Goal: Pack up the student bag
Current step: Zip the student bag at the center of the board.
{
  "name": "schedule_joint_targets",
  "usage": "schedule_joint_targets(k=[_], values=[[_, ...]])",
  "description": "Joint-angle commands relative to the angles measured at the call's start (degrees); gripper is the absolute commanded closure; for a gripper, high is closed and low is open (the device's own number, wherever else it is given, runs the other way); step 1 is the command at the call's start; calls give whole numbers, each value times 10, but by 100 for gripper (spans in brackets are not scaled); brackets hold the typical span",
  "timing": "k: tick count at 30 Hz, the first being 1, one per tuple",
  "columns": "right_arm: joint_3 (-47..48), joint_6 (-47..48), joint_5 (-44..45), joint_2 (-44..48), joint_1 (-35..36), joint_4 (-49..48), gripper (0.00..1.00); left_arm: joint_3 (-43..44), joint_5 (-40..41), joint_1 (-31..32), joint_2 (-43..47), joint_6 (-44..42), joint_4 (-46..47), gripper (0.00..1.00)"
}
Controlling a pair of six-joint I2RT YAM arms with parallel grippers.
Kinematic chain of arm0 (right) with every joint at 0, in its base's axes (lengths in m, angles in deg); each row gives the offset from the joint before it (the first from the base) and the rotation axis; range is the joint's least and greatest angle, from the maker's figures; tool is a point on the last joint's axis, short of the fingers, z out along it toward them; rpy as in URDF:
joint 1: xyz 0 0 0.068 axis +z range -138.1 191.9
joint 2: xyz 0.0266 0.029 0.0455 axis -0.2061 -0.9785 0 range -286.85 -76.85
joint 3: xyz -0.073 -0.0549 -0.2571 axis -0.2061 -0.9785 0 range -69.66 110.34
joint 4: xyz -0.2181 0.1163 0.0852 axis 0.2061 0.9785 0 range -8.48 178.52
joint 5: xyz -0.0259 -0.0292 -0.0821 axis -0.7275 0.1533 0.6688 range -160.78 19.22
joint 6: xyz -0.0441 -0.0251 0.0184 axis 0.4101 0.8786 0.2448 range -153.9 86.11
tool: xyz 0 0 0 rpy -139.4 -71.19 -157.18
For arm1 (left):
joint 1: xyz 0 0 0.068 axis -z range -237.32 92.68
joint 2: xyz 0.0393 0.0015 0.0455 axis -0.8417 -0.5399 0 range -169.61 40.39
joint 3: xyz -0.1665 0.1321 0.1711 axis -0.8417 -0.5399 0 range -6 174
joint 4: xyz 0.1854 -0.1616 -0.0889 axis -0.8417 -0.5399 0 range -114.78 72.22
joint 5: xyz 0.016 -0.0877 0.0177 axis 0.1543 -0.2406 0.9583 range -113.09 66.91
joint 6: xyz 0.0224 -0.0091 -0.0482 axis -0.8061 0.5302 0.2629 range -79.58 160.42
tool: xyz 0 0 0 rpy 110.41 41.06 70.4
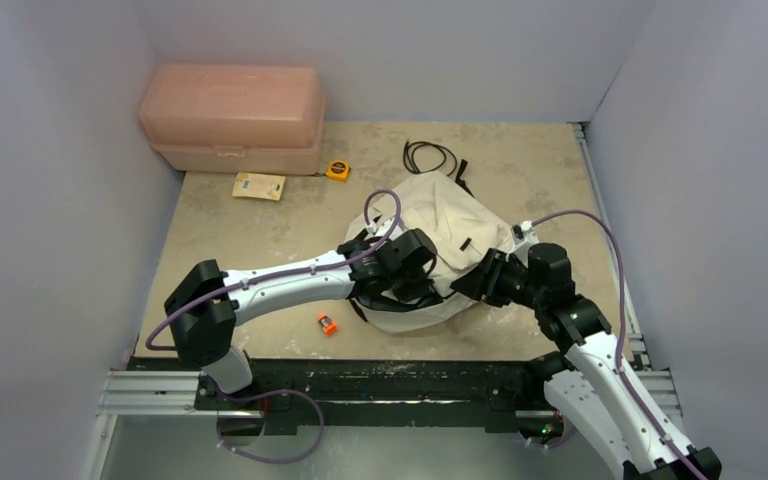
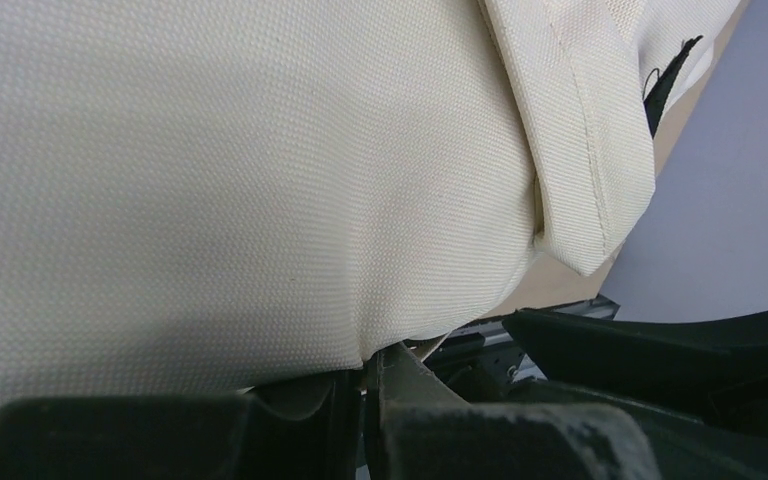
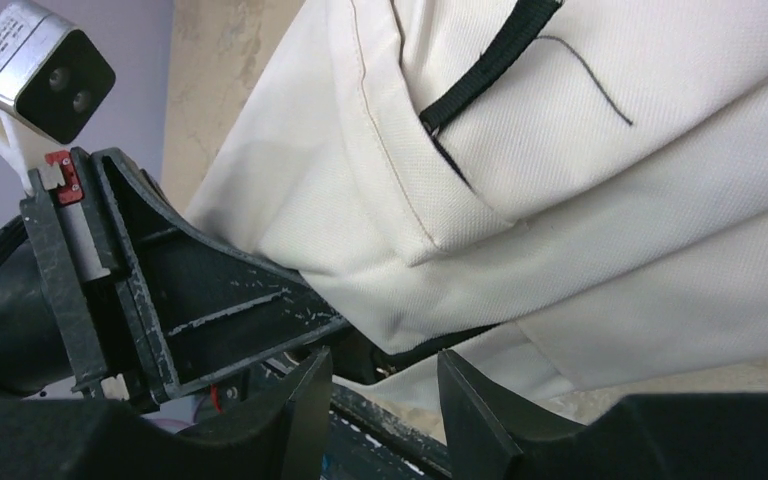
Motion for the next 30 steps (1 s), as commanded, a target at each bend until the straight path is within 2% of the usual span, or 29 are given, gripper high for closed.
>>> schedule_joint_targets(k=[1, 4, 7, 12, 15, 20, 23, 27, 30], values=[[-14, -16, -12, 11, 0, -31, 54, -23, -34, 19, 61, 3, -2, 100], [-31, -18, -32, 7, 0, -36, 54, -54, -70, 20, 70, 11, 50, 100], [-47, -15, -35, 9, 0, -30, 54, -59, -99, 22, 73, 4, 62, 100], [-83, -22, -6, 10, -1, -57, 51, -110, -108, 27, 111, -7, 123, 100], [-100, -24, 0, -20, 0, -99, 50, -147, -108, 27, 133, -11, 179, 100], [-63, 19, 24, -81, -1, -129, 45, -140, -108, 23, 131, -38, 182, 100], [-8, 55, 37, -110, 1, -82, 44, -122, -118, 11, 117, -52, 170, 100], [49, 77, 34, -97, 0, 25, 38, -121, -130, -3, 113, -59, 176, 100], [60, 64, -2, -82, 0, 83, 36, -123, -133, -6, 111, -61, 179, 100]])
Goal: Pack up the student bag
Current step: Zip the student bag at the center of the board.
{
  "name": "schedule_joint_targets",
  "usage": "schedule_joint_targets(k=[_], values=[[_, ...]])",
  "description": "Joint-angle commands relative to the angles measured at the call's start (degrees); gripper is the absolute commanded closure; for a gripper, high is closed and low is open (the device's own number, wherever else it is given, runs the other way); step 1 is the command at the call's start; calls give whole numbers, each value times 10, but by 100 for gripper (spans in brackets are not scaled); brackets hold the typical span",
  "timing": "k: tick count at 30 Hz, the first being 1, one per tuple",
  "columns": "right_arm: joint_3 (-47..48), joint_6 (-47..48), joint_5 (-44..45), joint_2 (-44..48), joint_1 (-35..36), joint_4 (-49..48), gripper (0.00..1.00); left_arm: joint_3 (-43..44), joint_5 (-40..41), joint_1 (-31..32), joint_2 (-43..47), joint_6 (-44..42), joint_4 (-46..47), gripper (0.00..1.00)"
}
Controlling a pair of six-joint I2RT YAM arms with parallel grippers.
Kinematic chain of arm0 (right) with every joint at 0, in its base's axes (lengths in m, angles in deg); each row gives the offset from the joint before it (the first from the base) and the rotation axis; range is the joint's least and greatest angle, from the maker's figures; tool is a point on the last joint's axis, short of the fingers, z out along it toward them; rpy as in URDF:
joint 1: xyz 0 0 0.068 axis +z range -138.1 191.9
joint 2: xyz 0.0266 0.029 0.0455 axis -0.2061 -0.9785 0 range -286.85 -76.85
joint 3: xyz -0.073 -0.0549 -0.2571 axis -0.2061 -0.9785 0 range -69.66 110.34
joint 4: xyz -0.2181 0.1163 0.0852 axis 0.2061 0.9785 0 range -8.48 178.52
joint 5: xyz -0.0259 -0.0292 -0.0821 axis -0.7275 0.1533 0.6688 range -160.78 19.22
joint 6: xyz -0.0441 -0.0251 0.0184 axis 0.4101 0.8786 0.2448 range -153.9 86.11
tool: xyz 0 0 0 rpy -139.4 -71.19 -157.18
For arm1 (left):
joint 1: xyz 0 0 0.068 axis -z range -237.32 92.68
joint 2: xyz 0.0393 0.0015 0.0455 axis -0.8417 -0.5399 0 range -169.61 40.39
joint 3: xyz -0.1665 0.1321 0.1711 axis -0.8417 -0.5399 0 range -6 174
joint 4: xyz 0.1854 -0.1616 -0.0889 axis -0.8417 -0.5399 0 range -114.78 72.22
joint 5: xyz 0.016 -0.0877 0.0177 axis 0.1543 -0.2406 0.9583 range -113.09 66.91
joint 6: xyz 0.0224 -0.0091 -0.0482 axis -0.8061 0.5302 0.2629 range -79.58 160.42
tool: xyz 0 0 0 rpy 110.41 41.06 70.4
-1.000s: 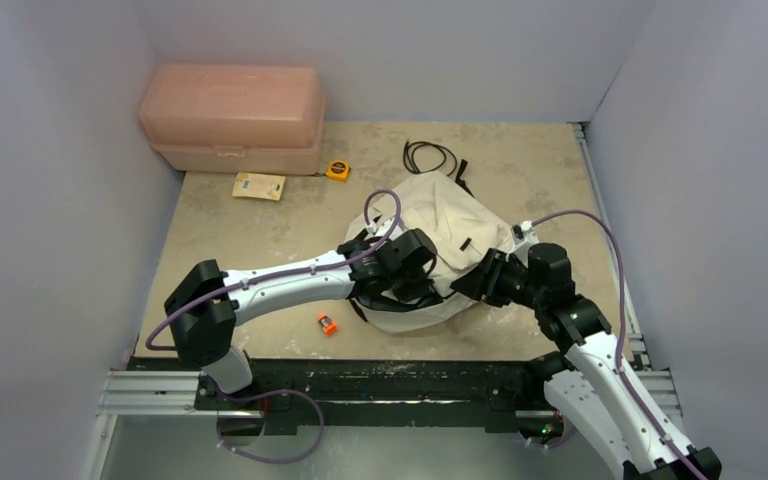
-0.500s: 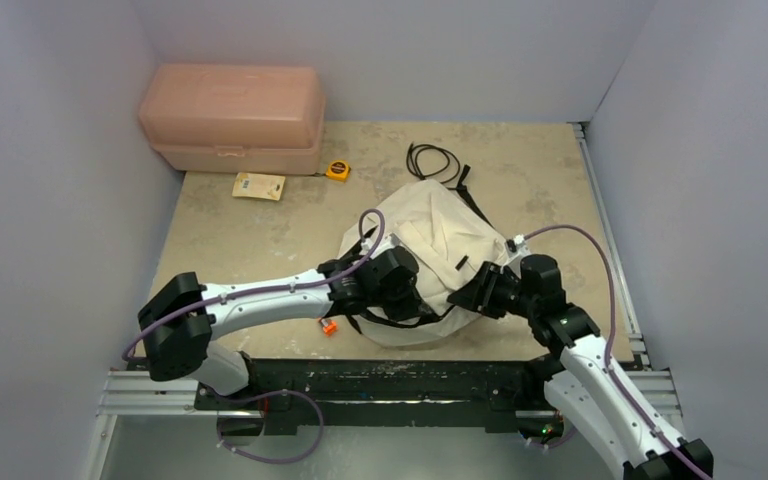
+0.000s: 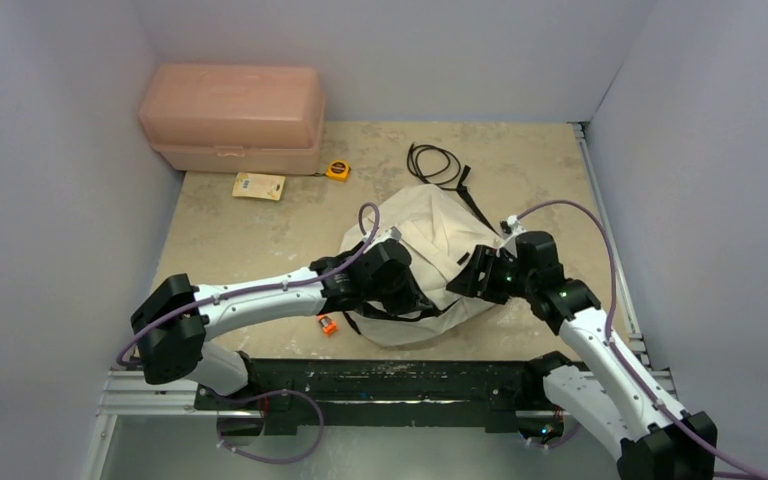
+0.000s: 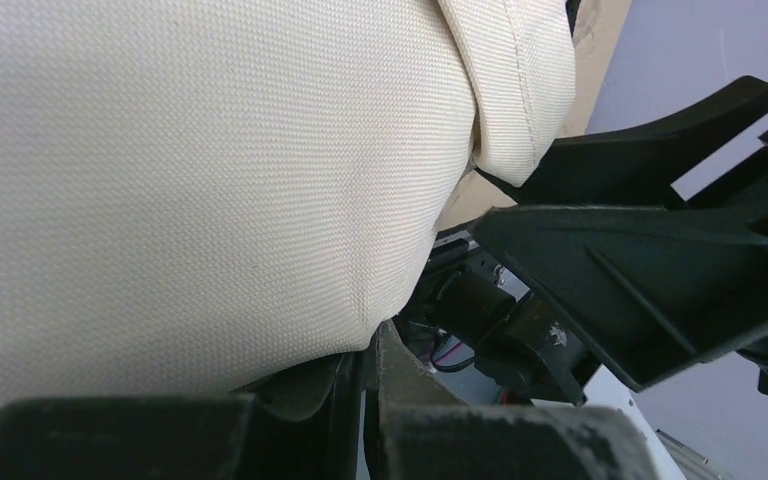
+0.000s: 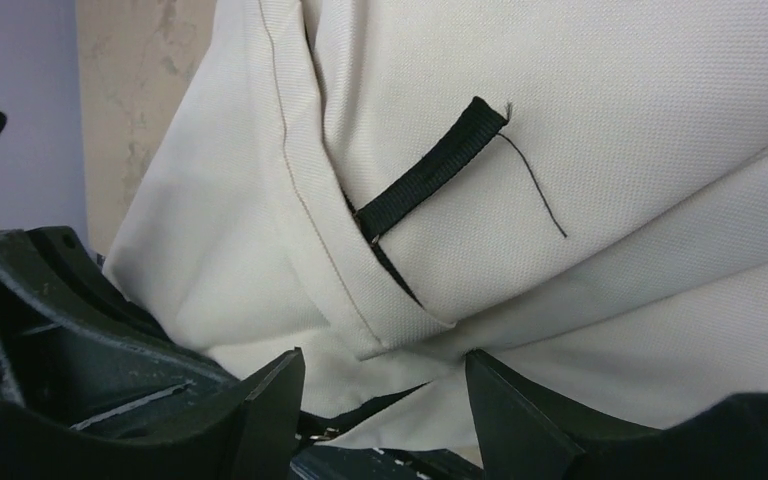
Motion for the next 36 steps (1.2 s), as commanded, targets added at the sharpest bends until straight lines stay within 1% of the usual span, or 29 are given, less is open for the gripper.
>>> schedule_joint_targets(k=[1, 4, 6, 9, 11, 14, 16, 19, 23, 26, 31, 34, 36], values=[[35, 9, -31, 27, -1, 86, 36, 24, -27, -3, 5, -15, 41, 100], [23, -29, -77, 55, -1, 94, 39, 23, -37, -3, -3, -11, 51, 100], [17, -51, -102, 72, 0, 88, 44, 23, -42, -3, -6, -10, 54, 100], [11, -58, -124, 74, 0, 96, 49, 22, -44, -3, -5, -9, 56, 100], [-5, -70, -152, 75, -1, 81, 52, 19, -44, -3, -1, -9, 55, 100], [-18, -74, -161, 76, 1, 78, 53, 15, -45, -3, 0, -7, 59, 100], [-28, -77, -170, 77, 4, 69, 50, 16, -46, -2, 0, -7, 62, 100], [-39, -77, -169, 73, 12, 60, 46, 18, -47, -1, -1, -8, 62, 100], [-45, -92, -163, 71, 21, 37, 47, 20, -50, 1, -5, -8, 62, 100], [-48, -98, -162, 63, 28, 21, 50, 24, -53, 4, -11, -7, 63, 100], [-47, -110, -151, 48, 44, -5, 58, 26, -57, 7, -17, -7, 64, 100], [-39, -113, -133, 33, 60, -11, 61, 29, -57, 9, -19, -8, 62, 100], [-35, -113, -117, 23, 73, -12, 65, 29, -57, 10, -18, -9, 62, 100]])
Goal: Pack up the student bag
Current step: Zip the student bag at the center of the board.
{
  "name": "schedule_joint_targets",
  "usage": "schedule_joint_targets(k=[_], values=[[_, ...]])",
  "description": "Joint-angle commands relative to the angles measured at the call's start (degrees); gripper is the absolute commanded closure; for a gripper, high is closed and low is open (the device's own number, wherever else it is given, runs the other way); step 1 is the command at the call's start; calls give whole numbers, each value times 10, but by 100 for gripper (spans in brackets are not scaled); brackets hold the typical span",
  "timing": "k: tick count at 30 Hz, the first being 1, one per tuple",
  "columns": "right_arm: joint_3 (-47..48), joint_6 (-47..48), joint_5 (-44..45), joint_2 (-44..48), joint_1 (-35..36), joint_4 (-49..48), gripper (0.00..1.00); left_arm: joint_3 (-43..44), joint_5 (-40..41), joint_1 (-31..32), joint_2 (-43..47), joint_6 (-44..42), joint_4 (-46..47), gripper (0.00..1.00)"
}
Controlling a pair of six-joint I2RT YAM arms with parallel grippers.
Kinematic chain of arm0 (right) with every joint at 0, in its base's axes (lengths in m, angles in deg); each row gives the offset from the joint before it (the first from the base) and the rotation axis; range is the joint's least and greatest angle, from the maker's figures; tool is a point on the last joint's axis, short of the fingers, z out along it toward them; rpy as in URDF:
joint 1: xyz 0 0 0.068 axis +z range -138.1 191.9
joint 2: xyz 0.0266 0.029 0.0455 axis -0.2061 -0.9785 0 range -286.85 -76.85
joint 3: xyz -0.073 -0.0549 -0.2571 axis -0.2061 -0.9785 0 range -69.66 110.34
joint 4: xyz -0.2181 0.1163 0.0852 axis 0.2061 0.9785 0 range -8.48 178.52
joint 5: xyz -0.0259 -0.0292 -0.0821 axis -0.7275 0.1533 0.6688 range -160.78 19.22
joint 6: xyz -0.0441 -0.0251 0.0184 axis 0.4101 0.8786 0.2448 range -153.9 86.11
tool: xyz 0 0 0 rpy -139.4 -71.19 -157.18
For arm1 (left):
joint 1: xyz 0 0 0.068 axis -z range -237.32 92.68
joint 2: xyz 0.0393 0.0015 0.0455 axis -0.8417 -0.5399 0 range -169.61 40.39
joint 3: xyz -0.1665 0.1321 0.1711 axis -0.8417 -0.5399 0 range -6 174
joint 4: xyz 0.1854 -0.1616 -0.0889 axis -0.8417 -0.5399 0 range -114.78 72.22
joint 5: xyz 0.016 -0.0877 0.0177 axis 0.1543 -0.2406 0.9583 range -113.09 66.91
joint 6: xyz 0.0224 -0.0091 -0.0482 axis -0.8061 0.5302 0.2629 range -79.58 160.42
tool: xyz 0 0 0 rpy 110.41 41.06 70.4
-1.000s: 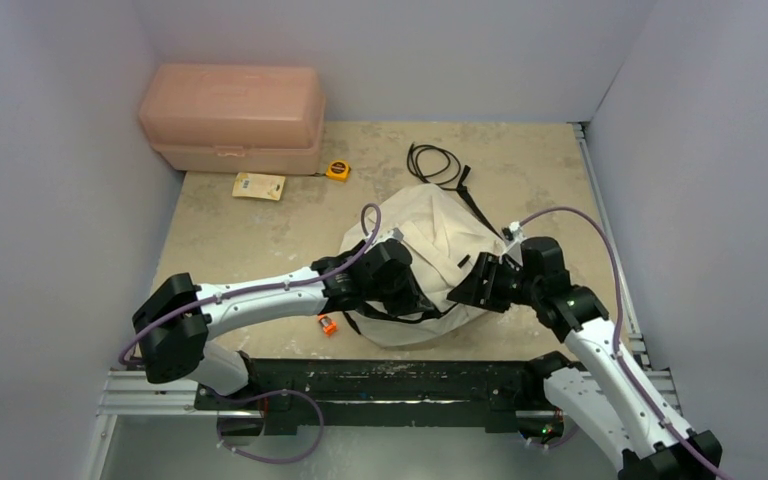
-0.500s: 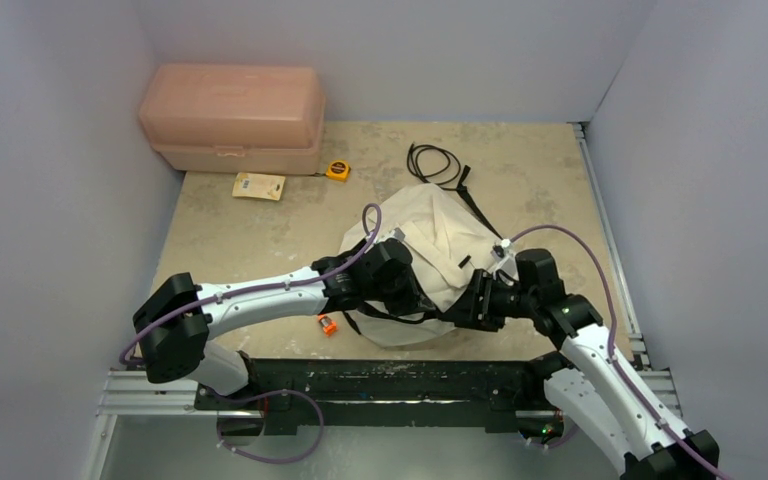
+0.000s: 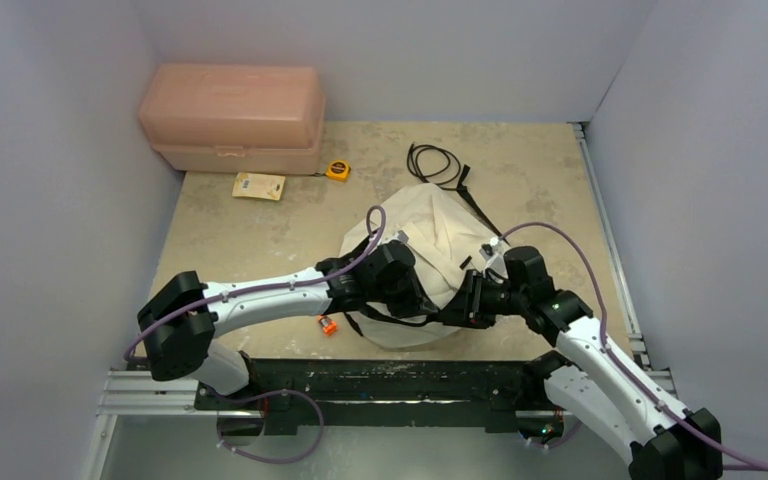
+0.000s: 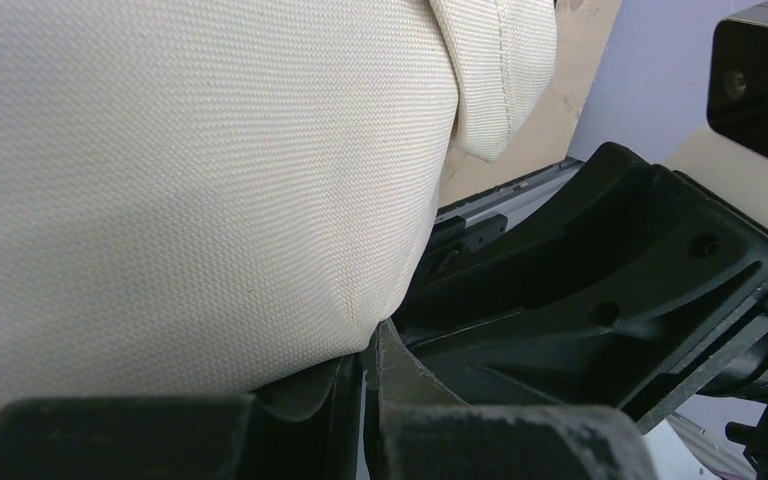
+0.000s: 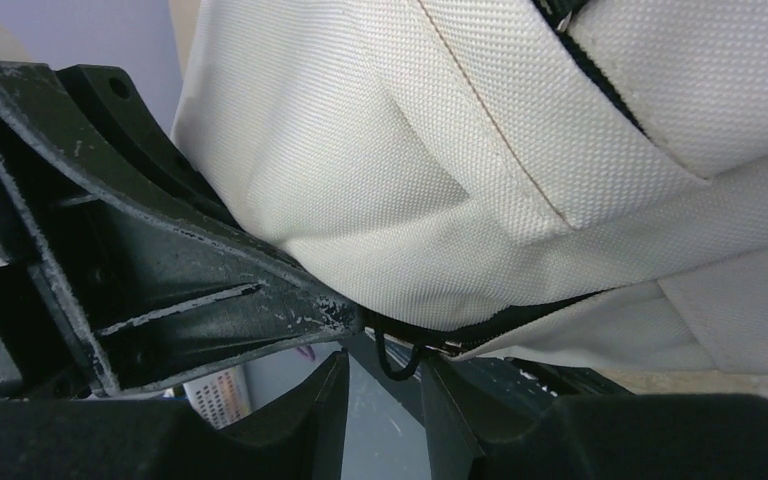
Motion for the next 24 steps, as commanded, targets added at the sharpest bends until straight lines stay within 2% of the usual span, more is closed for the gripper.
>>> schedule_joint_targets(k=[1, 6, 9, 13, 16, 20, 24], values=[[12, -8, 40, -17, 24, -26, 70, 29, -19, 9, 0, -5, 39, 100], [3, -7, 66, -17, 27, -28, 99, 28, -19, 12, 1, -9, 35, 100], [-3, 5, 70, -11, 27, -21, 100, 19, -17, 12, 10, -27, 39, 100], [-10, 59, 77, -8, 27, -11, 100, -4, -5, 13, 47, -60, 38, 57], [-24, 97, 63, -2, 27, -31, 100, -18, -6, 14, 81, -66, 34, 45], [-43, 108, 15, 16, 27, -85, 100, -23, -26, 18, 97, -51, 33, 40], [-46, 118, 9, 45, 27, -111, 100, -59, -43, 18, 94, 3, 108, 44]])
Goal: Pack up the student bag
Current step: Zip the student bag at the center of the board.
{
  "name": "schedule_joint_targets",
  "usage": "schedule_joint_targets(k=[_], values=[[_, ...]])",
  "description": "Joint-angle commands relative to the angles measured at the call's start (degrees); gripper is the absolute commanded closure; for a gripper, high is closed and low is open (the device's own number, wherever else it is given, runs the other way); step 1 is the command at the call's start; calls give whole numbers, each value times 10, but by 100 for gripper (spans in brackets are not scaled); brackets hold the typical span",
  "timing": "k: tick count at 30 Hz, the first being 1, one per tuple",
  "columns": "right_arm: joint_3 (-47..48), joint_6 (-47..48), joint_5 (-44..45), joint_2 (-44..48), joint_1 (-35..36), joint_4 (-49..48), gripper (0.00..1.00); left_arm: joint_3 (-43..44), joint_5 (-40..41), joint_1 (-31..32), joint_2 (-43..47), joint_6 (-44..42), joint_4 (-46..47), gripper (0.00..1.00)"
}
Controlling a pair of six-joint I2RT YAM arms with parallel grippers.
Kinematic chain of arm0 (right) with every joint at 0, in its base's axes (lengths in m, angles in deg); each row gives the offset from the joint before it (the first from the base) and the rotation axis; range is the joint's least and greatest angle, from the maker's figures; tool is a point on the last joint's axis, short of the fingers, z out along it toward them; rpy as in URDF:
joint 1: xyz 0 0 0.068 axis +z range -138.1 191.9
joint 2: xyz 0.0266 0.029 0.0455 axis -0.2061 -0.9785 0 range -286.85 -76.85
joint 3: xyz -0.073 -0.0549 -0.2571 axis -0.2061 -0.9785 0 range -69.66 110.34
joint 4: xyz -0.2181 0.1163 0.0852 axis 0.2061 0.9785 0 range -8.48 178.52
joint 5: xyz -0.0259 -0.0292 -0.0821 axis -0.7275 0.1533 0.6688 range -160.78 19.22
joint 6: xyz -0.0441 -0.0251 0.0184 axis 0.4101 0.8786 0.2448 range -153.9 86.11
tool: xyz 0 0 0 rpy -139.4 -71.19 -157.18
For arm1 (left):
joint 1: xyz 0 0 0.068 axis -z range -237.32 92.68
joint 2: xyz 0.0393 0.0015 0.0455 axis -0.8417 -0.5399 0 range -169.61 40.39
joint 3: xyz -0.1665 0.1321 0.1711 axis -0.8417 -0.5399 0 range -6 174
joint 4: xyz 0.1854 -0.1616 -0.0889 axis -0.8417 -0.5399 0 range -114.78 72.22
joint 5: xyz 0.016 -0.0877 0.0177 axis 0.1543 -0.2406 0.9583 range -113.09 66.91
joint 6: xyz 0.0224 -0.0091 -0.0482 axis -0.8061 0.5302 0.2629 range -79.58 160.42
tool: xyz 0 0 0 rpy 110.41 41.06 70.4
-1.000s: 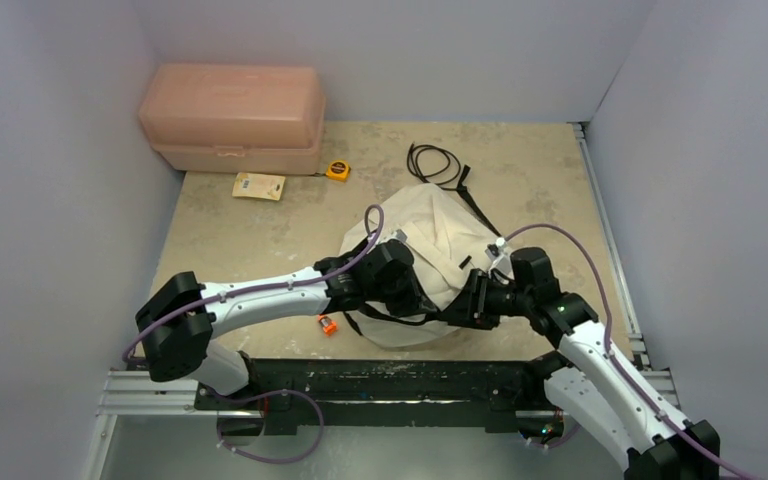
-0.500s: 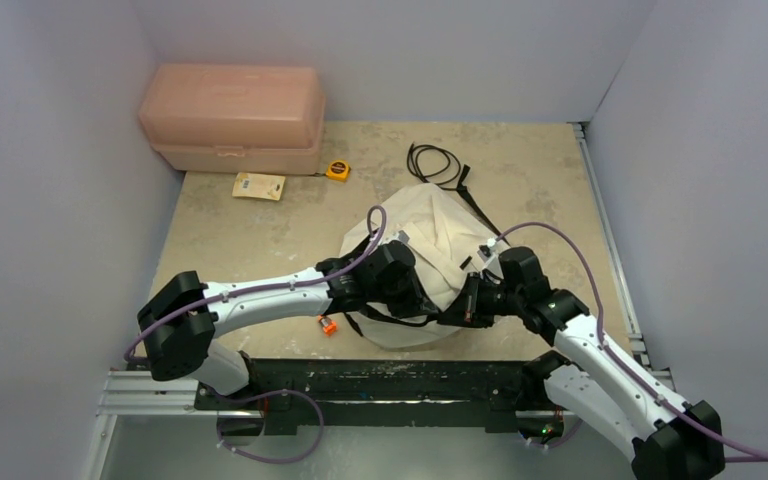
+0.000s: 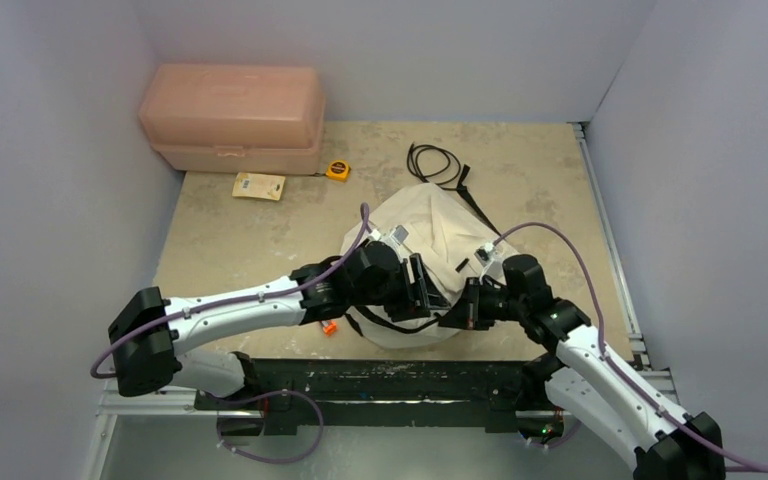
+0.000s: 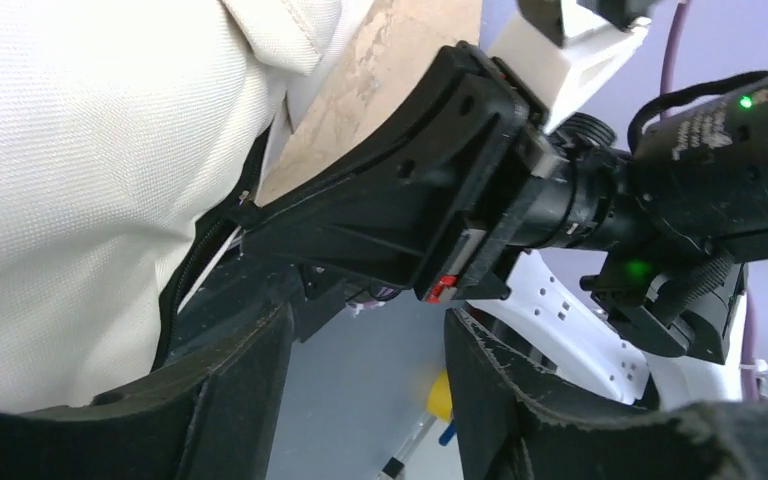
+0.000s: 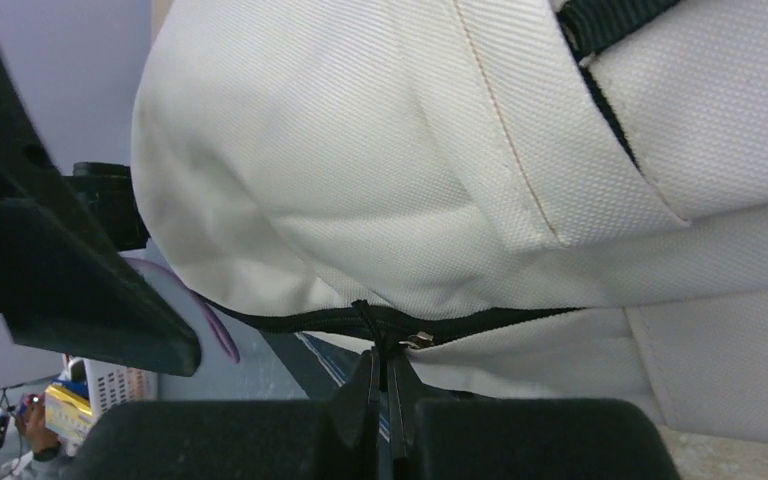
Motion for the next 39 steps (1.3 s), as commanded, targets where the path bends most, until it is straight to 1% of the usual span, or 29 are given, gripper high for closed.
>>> schedule_joint_targets(k=[1, 2, 4, 6, 8, 9, 11, 14, 15, 17, 19, 20, 24, 30, 39], values=[[-2, 32, -21, 39, 2, -67, 100, -47, -27, 4, 1, 49, 102, 46], [-4, 31, -21, 50, 2, -76, 100, -56, -29, 3, -3, 57, 131, 49], [-10, 24, -19, 74, 2, -94, 100, -61, -35, 2, -19, 60, 174, 50], [-15, 14, -17, 87, 2, -107, 100, -51, -35, 1, -37, 46, 175, 50], [-18, 8, -16, 91, 2, -112, 100, -44, -23, 2, -44, 28, 170, 47], [-17, 7, -16, 90, 2, -112, 100, -46, -17, 3, -43, 27, 169, 46], [-16, 6, -15, 92, 2, -110, 100, -64, 1, 3, -31, 52, 166, 46], [-16, 3, -9, 98, 2, -107, 100, -109, 46, 2, 2, 106, 175, 53], [-17, 2, -9, 99, 2, -108, 100, -118, 61, 1, 15, 121, 170, 57], [-19, 0, -9, 100, 2, -107, 100, -121, 87, 0, 25, 137, 159, 68], [-20, -3, -9, 101, 2, -109, 100, -109, 91, -2, 22, 142, 150, 71], [-20, -4, -10, 100, 2, -109, 100, -101, 93, -2, 18, 145, 140, 71], [-19, -4, -13, 95, 2, -113, 100, -81, 85, -2, -12, 146, 148, 63], [-18, -3, -14, 99, 2, -111, 100, -61, 73, -1, -53, 154, 158, 62], [-22, -20, -2, 113, 2, -106, 100, -40, 80, 4, -71, 163, 154, 80]])
